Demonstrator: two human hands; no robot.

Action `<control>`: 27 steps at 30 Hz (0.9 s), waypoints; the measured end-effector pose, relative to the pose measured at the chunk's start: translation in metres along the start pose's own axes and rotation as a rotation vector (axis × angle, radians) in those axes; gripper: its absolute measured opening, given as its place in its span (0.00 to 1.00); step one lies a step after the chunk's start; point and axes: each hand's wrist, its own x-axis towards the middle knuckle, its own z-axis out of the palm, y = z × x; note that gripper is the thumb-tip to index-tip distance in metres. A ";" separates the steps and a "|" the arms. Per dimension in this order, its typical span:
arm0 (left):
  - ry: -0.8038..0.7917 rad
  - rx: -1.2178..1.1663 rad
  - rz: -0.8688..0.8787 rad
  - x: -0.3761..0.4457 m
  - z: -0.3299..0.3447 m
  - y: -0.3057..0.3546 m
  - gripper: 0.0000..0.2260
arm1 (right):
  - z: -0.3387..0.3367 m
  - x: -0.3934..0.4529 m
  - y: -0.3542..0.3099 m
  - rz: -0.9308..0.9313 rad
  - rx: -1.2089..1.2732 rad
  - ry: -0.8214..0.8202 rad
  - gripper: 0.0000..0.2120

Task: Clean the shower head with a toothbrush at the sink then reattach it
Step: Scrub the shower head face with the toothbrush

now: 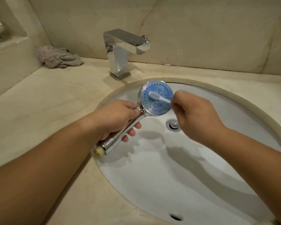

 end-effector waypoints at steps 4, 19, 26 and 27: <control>0.005 0.038 0.021 0.003 0.002 0.002 0.10 | -0.002 0.003 0.003 -0.028 -0.023 -0.021 0.02; 0.028 0.122 0.054 0.004 0.007 0.004 0.11 | 0.004 0.002 0.007 0.006 -0.014 0.040 0.02; 0.024 0.151 0.059 0.003 0.009 0.005 0.12 | 0.004 0.001 0.002 0.022 -0.021 0.014 0.04; 0.022 0.166 0.059 0.002 0.010 0.006 0.12 | 0.005 -0.001 -0.001 -0.038 -0.041 -0.016 0.04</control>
